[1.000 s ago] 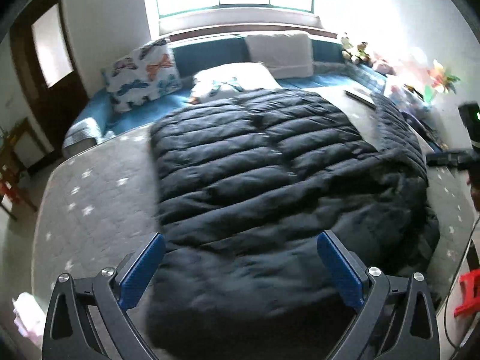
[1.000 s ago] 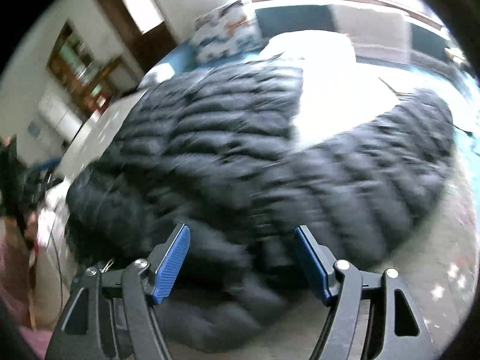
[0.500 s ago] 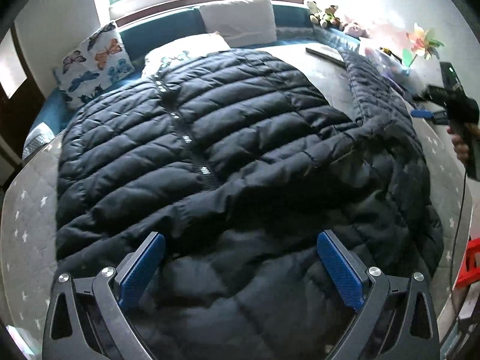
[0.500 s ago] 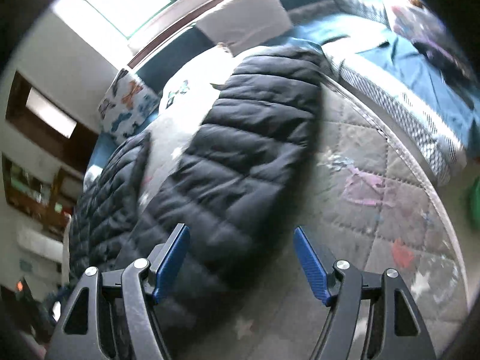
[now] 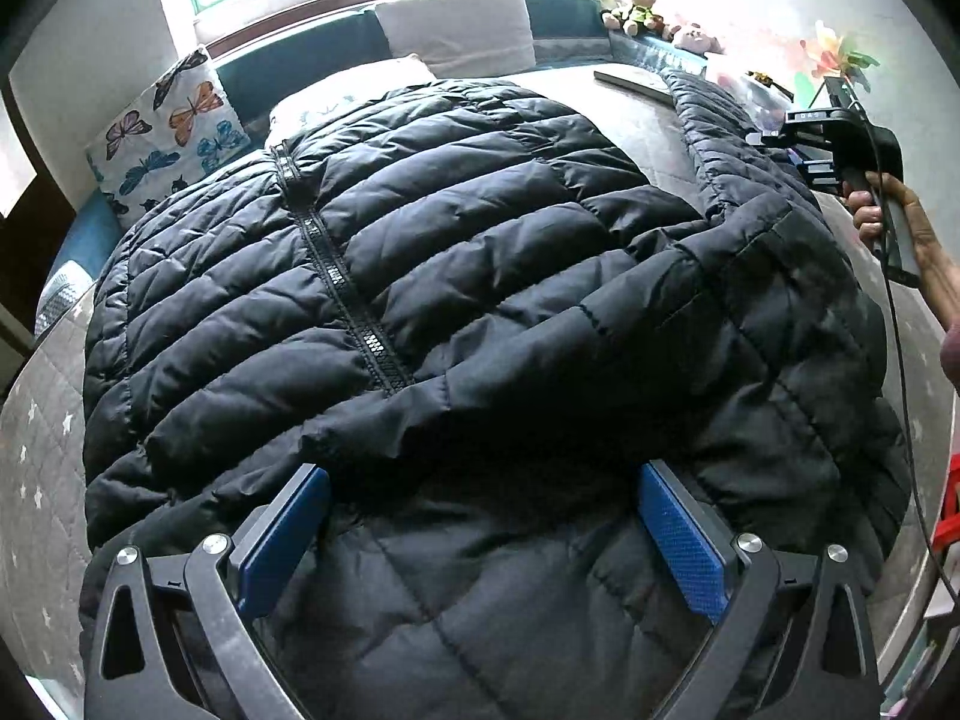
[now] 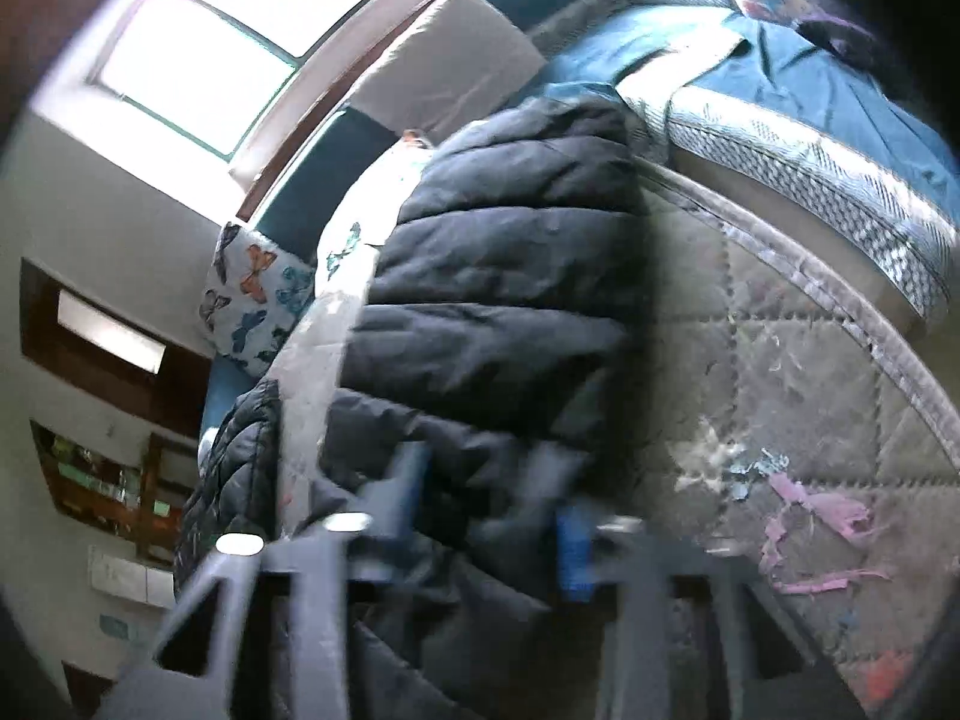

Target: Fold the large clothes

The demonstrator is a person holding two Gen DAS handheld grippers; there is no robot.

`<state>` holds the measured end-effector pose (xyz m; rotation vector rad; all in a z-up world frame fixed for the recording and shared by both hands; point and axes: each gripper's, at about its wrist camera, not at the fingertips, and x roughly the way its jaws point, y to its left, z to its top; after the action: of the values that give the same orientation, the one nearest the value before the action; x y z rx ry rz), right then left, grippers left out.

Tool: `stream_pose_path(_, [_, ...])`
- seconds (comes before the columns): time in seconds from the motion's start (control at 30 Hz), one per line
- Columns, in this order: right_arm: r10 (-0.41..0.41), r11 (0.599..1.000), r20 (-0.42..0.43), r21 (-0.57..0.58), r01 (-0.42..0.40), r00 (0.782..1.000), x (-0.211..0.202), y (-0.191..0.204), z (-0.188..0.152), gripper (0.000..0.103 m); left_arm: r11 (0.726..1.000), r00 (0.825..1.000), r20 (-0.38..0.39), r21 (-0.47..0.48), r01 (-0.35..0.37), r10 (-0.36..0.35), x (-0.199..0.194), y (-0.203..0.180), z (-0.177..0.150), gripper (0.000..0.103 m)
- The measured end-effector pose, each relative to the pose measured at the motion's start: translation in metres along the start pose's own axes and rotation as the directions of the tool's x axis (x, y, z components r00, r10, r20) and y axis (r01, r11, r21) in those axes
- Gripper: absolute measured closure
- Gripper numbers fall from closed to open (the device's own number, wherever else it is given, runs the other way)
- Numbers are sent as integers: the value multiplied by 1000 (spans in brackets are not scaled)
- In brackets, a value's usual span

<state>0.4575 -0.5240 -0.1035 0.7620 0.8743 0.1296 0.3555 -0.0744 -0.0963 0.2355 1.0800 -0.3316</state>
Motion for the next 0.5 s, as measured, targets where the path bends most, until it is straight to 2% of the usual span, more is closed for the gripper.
stream_pose_path(0.1, [31,999,15,13,-32,999,-10,-2,-2,88,1000,1000,25,12,-3,3,-13,-6,5,0])
stream_pose_path(0.2, [111,994,59,17,-112,992,-36,4,-4,91,1000,997,73,15,-3,2,-28,-17,14,0])
stream_pose_path(0.27, [145,989,80,-7,-145,986,-51,16,-2,91,999,995,97,24,24,-26,-32,-26,23,0])
stream_pose_path(0.37, [183,980,121,-106,-171,976,-83,50,-4,92,999,993,112,44,28,-32,-28,-41,36,0])
stream_pose_path(0.5, [249,950,150,-228,-211,957,-122,97,-17,93,997,995,89,66,48,-53,-4,-63,53,0])
